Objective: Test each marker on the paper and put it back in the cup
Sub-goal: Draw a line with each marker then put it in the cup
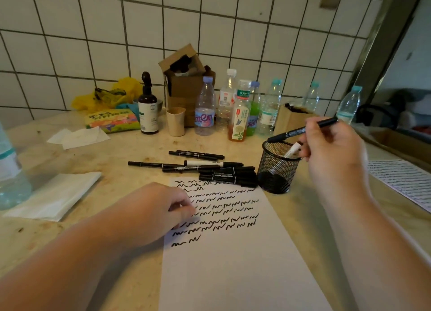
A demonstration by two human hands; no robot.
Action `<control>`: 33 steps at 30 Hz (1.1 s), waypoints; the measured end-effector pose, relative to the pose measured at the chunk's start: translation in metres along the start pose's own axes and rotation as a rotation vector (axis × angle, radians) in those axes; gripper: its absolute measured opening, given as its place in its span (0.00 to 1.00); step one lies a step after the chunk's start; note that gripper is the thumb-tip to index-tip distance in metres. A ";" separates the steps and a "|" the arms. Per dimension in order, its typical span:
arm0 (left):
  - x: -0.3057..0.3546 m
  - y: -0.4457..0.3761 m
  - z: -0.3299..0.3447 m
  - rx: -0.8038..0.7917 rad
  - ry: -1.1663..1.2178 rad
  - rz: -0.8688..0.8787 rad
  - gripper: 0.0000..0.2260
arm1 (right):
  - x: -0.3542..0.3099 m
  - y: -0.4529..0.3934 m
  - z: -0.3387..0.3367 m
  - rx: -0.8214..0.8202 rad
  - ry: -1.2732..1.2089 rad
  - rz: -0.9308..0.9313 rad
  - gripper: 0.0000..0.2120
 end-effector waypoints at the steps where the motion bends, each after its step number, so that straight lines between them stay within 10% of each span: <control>1: 0.000 0.000 0.000 0.002 -0.001 -0.004 0.07 | 0.004 -0.004 -0.002 0.002 0.051 -0.001 0.06; 15: -0.001 -0.002 0.001 0.022 -0.054 0.030 0.08 | 0.030 -0.017 0.032 -0.291 0.360 0.192 0.18; 20: -0.001 -0.003 0.003 0.019 -0.057 0.041 0.09 | 0.003 -0.004 0.034 -0.215 0.390 -0.083 0.09; 27: 0.000 -0.004 0.002 0.012 -0.052 0.065 0.09 | 0.017 0.040 0.104 -0.757 0.744 -0.318 0.04; 33: 0.001 -0.003 0.002 0.011 -0.084 0.084 0.10 | 0.049 0.041 0.118 -0.827 0.939 -0.188 0.12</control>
Point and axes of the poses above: each hand's wrist, its own y-axis away from the middle knuckle, its own z-axis out of the palm, x = y × z, the point moved 6 cm from there along -y, towards the middle knuckle, and after that the axes turned 1 degree about -y, right-handed, at the moved point
